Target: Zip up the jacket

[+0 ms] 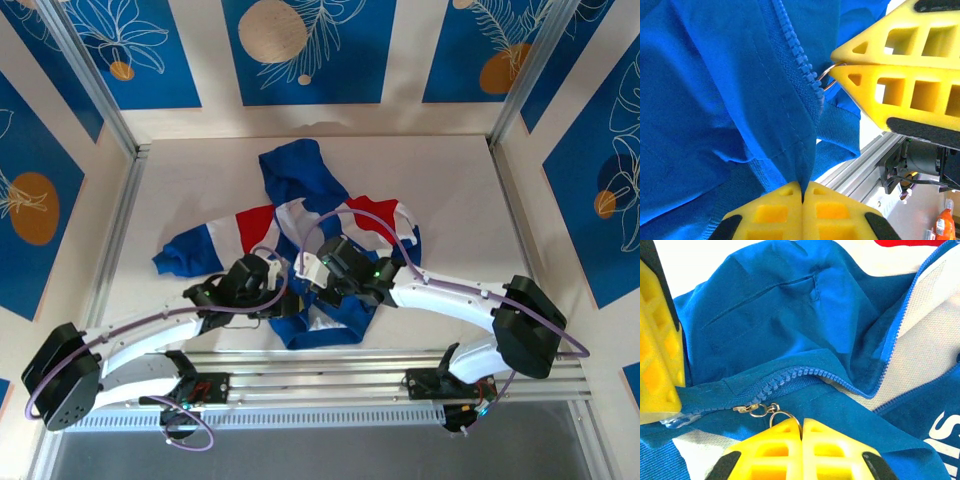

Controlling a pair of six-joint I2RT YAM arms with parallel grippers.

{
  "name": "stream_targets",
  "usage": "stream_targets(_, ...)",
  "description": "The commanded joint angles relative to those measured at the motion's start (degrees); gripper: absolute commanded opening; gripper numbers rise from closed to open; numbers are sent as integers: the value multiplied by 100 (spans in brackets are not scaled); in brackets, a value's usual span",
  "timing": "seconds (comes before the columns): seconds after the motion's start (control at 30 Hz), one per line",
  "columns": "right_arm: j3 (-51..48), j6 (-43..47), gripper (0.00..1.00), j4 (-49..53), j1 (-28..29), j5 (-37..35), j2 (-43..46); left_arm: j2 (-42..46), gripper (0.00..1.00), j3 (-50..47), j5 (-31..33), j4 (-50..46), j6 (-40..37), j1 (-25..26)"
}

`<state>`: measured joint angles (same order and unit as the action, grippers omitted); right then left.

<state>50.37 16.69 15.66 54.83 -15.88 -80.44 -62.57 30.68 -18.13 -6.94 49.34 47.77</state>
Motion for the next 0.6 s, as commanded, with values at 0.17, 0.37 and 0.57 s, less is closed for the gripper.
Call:
stream_targets(0.17,297,-242,0,7,-335,-354,-84,343,0,-152,-176,-737,-118,15)
stream_targets(0.37,419,-302,0,-10,-438,-253,-85,581,0,-264,-299,-724,-109,19)
stream_targets(0.57,357,-280,0,-27,-537,465,57,629,0,-300,-477,-628,-126,14)
